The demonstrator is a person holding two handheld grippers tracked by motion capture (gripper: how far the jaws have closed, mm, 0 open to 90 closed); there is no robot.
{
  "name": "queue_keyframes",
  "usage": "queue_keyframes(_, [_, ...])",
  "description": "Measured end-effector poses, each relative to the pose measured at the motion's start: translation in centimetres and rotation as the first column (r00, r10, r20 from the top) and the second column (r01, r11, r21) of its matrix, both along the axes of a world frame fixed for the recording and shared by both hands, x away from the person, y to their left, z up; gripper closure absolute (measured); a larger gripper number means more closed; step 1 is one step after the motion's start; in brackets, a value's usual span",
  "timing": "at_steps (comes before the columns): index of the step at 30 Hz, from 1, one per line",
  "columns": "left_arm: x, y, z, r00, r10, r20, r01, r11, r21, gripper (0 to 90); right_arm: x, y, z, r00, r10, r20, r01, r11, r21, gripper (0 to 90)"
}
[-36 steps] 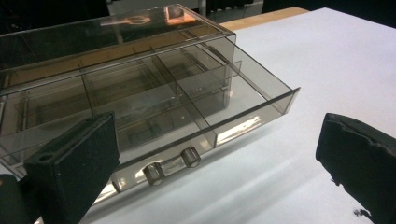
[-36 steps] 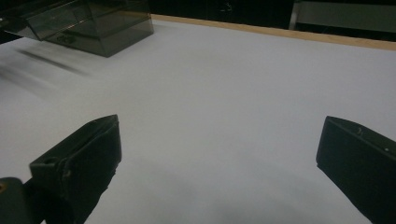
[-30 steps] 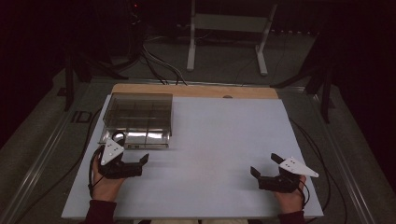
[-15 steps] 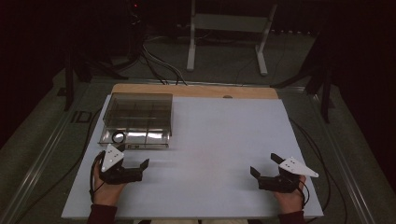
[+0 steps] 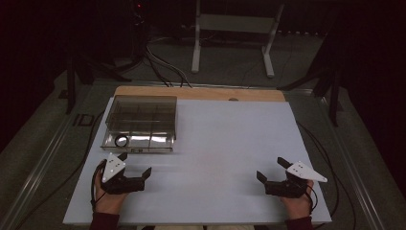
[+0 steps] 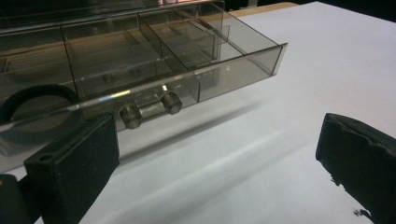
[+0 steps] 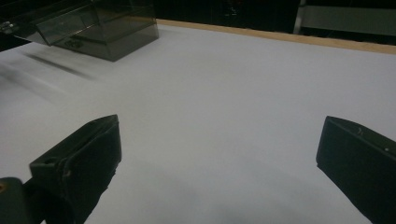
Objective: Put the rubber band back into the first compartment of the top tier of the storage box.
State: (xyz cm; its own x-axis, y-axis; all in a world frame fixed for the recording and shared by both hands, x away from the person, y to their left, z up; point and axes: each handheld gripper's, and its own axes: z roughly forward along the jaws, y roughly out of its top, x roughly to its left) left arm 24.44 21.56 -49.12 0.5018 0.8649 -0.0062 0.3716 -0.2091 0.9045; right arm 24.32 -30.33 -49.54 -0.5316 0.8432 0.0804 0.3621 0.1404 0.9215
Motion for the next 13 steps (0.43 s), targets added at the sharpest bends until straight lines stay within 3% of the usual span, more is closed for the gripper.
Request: queue_keyframes(13, [-0.24, 0.44, -0.54, 1.0000, 0.007, -0.005, -0.007, 1.0000, 0.000, 0.4, -0.20, -0.26, 0.16, 1.0000, 0.004, 0.004, -0.004, 1.0000, -0.001, 0.5])
